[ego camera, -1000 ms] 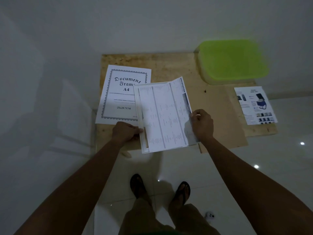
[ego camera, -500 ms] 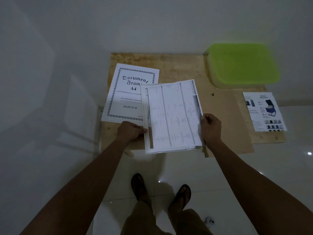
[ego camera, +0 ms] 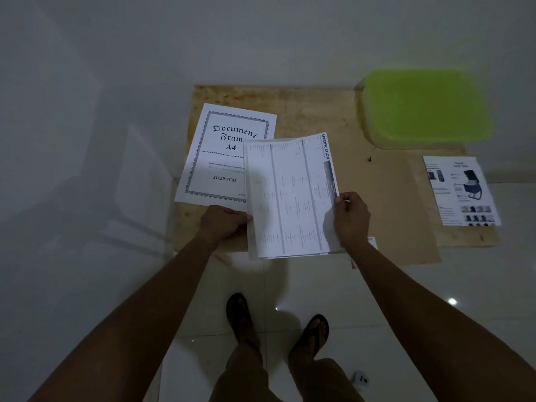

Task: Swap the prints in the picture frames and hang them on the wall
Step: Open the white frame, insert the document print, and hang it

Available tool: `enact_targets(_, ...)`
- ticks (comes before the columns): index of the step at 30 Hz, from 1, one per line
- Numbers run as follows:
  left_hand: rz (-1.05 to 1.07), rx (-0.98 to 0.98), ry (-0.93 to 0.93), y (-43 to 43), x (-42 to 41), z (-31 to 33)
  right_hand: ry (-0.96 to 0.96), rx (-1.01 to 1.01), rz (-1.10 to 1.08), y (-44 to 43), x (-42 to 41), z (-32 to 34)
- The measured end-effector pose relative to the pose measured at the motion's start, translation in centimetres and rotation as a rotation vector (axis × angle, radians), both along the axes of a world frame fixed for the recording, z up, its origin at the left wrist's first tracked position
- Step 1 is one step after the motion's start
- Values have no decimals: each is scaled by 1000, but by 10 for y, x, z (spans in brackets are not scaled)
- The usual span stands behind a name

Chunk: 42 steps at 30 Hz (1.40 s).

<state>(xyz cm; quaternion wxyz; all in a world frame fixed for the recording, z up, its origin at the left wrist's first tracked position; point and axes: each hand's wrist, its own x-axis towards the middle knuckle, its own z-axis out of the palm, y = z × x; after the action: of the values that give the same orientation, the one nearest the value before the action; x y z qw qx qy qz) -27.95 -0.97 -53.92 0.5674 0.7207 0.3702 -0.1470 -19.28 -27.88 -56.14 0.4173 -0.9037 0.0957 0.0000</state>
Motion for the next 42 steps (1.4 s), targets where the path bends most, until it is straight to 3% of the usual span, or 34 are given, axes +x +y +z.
enact_targets(4, 10, 34, -1, -2, -3, 1, -56, -97, -6, 5, -4, 2)
enact_targets(9, 37, 91, -26, -7, -5, 0, -129, -48, -17, 3, -1, 8)
enact_targets(14, 78, 151, -18, -13, -4, 0, -81, -11, -65, 4, -2, 14)
enact_targets(20, -40, 266, -41, -20, -6, 4, -8, 0, -20, 0, 1, 11)
enact_targets(42, -56, 275, 12, -18, -1, 5, -37, 130, -132, -36, 9, 42)
